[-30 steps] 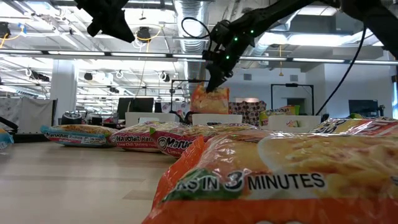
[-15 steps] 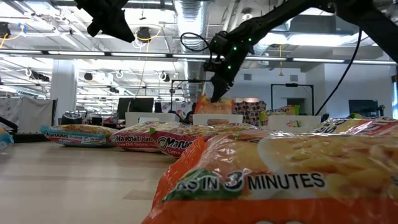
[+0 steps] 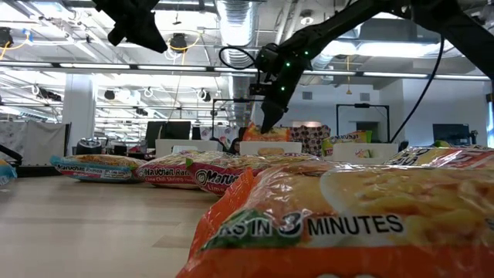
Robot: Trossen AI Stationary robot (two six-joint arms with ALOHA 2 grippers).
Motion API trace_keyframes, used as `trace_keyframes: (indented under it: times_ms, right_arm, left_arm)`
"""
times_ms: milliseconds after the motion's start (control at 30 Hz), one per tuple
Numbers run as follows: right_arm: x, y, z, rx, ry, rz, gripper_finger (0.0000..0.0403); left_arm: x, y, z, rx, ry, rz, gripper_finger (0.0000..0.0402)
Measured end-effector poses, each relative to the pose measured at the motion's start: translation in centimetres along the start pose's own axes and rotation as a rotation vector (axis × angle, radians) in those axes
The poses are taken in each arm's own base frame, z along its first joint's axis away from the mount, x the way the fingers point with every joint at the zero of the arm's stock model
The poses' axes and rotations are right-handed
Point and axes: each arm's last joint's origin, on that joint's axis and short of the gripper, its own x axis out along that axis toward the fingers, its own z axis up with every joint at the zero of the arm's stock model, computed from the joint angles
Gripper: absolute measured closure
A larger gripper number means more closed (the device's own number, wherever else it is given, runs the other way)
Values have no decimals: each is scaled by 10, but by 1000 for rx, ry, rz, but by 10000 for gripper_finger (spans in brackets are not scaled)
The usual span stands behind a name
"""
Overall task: Sort Maruchan noodles
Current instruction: Put the orange noodle pack into the middle white bin
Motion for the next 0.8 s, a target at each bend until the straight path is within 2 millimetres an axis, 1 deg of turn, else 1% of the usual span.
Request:
trace_keyframes:
  times_ms: [67, 167, 333, 467, 633, 800]
  right_arm:
    - [0, -1, -1, -3, 26, -45, 387]
    - [-1, 0, 0, -46, 57, -93, 365]
    - [-1, 2, 1, -87, 58, -91, 325]
    - [-1, 5, 3, -93, 57, -89, 302]
    - [-1, 5, 3, -82, 53, -91, 287]
    - [-2, 4, 3, -57, 60, -106, 284]
  left_arm:
    - [0, 0, 0, -4, 0, 0, 335]
    - [0, 0, 0, -4, 0, 0, 335]
    - [0, 0, 0, -4, 0, -1, 335]
    - [0, 0, 0, -4, 0, -1, 335]
    - [0, 0, 0, -4, 1, -1, 335]
    - [0, 0, 0, -5, 1, -1, 335]
